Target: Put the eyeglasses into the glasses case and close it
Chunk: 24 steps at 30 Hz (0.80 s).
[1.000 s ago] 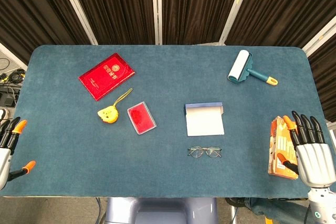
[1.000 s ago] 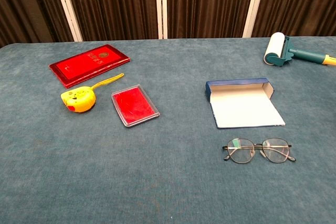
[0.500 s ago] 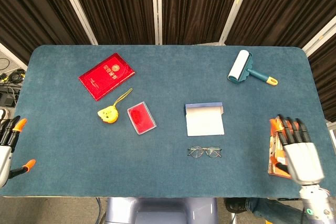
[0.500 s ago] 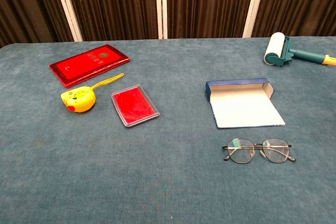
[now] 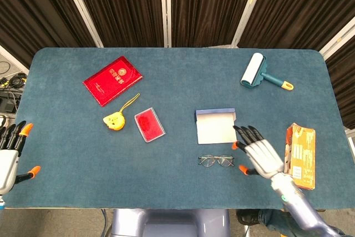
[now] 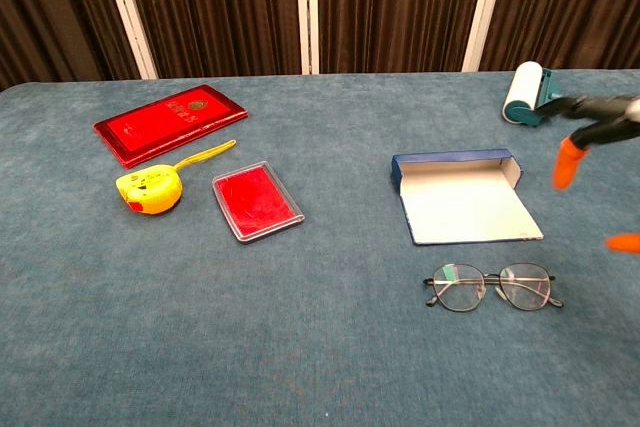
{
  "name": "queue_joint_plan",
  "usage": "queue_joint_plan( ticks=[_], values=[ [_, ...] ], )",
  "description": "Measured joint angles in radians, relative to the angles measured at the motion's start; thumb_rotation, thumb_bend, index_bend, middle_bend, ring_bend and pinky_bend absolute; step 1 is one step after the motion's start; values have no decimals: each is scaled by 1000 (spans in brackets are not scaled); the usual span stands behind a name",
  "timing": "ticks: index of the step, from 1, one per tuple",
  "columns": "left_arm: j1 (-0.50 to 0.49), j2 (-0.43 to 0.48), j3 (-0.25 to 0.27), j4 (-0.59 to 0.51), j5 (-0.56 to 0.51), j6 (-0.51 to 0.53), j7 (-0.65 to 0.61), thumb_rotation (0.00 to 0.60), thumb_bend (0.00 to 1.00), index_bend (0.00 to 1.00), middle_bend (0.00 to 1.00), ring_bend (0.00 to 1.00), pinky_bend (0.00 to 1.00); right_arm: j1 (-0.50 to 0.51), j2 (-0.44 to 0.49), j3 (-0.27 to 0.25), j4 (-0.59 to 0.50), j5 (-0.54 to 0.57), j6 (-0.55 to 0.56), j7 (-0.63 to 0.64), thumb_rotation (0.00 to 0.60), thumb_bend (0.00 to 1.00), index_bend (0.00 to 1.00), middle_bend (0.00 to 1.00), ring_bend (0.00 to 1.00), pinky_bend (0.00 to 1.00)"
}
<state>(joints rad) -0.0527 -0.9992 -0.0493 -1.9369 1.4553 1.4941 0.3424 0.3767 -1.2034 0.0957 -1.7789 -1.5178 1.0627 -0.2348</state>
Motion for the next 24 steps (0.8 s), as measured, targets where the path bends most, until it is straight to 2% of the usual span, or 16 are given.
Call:
queue_joint_plan(
  ticks=[7,11,24],
  values=[
    [-9,-8,-9,12,-37,-11,8,600,0,0,0,0,0,72,-117,27,37,184,-90,-162,600,232,456,0,0,0],
    [-12,-11,-9,15,-43,-13,11,600,0,0,0,0,0,108,-176,33,60,264,-118,-227,600,233,458,0,0,0],
    [-25,-21,-7,19,-58,-26,28,600,0,0,0,0,0,157,-253,7,95,394,-124,-312,600,260,477,0,0,0]
  ],
)
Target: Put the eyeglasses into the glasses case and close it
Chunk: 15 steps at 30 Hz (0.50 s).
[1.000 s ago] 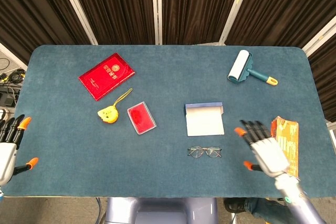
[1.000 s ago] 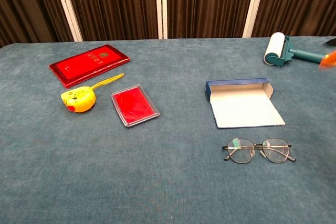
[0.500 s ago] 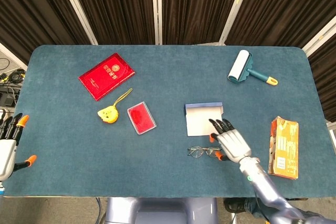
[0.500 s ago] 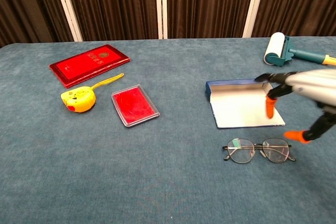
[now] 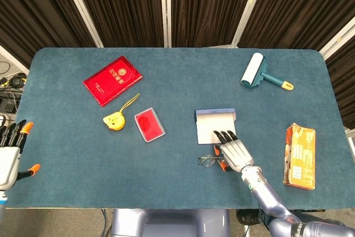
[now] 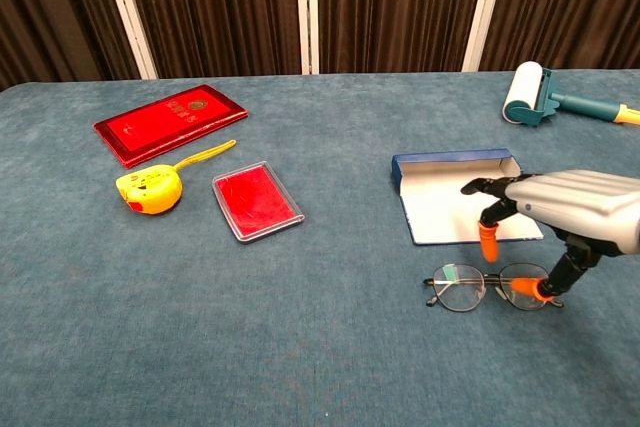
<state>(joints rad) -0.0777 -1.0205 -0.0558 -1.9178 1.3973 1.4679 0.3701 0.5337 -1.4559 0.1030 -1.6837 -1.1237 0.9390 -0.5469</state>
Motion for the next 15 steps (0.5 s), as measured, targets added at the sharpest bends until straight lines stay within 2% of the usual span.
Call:
queue_joint_plan(
  ticks=[15],
  values=[
    [-4,-2,4,-1,-3,2,0,600,0,0,0,0,0,36,-56,-17,42,58,15,-11,600,263,483,0,0,0]
  ],
)
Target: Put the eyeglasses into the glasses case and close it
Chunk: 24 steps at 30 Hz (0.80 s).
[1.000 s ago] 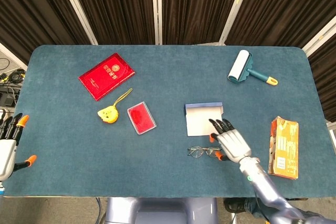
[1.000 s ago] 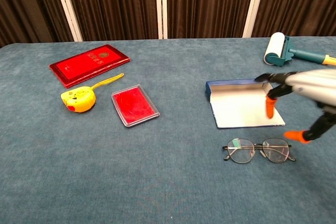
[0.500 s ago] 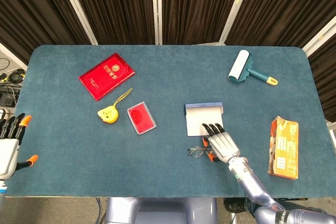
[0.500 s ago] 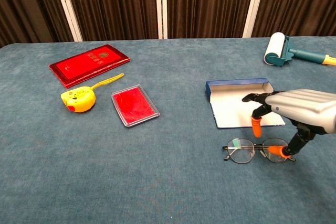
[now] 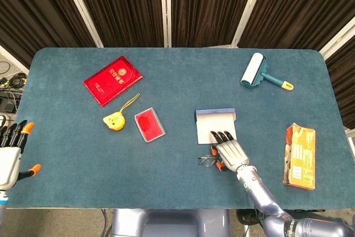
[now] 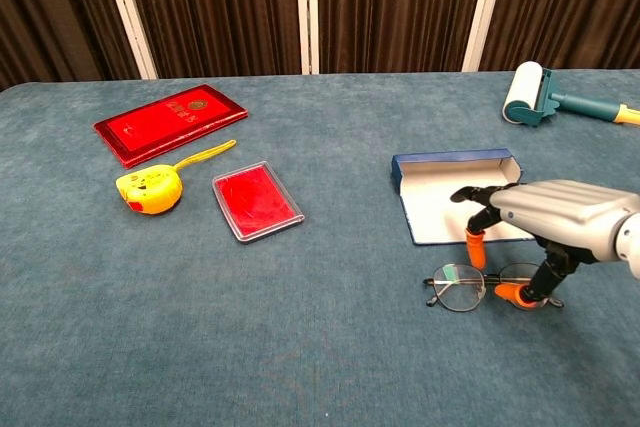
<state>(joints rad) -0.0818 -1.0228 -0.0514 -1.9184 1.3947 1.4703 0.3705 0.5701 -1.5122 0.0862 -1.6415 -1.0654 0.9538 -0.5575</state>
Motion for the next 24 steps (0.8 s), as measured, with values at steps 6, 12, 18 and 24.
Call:
queue_joint_plan(
  ticks=[6,12,18,24],
  values=[
    [-3,0,0,3,-7,-3,-1,600,0,0,0,0,0,10,-12,-6,15,16,6,-7,600,277,497,0,0,0],
    [-6,-4,1,4,-12,-6,5,600,0,0,0,0,0,19,-22,-13,28,25,8,-3,600,291,532,0,0,0],
    [-7,-5,1,5,-14,-4,8,600,0,0,0,0,0,25,-30,-20,40,28,9,2,600,347,579,0,0,0],
    [-9,-6,2,6,-17,-5,9,600,0,0,0,0,0,26,-27,-26,43,5,18,17,600,371,623,15,0,0]
  ],
)
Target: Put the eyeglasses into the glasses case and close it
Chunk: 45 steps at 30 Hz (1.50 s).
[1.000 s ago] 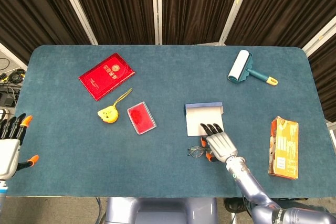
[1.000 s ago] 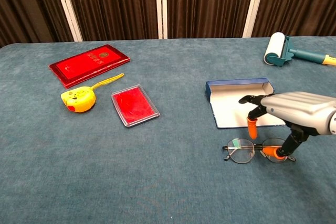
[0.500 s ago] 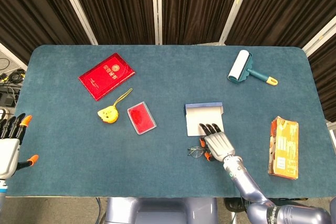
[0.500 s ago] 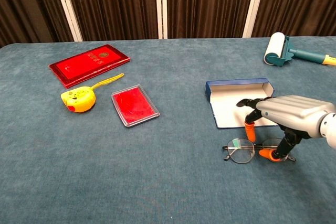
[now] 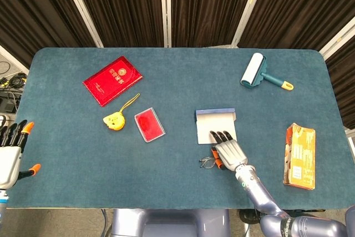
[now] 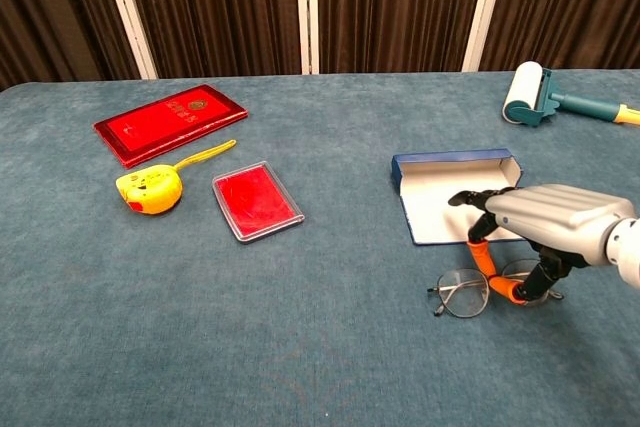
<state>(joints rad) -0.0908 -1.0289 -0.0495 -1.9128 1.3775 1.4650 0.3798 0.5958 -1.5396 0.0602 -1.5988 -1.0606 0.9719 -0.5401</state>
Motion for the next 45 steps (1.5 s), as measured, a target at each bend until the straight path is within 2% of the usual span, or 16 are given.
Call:
queue_joint_plan(
  ticks=[7,16,26,31,39,45],
  values=[
    [-1,0,1,0,-2,0,0,600,0,0,0,0,0,0,6,3,4,-29,11,33,600,377,635,24,0,0],
    [-1,3,-2,-5,-10,4,-3,600,0,0,0,0,0,37,25,68,31,-25,19,38,600,380,633,2,0,0],
    [-11,0,-12,-4,-38,-7,5,600,0,0,0,0,0,112,-10,149,191,66,-26,38,600,380,629,0,0,0],
    [-16,3,-20,2,-60,-15,-6,600,0,0,0,0,0,138,-40,161,248,94,-45,32,600,379,629,0,0,0],
    [-19,12,-26,7,-76,-21,-27,600,0,0,0,0,0,187,-135,170,395,128,-49,-12,600,380,632,0,0,0],
    [-21,16,-28,10,-88,-26,-37,600,0,0,0,0,0,211,-180,187,449,157,-43,-26,600,378,632,0,0,0]
  ],
)
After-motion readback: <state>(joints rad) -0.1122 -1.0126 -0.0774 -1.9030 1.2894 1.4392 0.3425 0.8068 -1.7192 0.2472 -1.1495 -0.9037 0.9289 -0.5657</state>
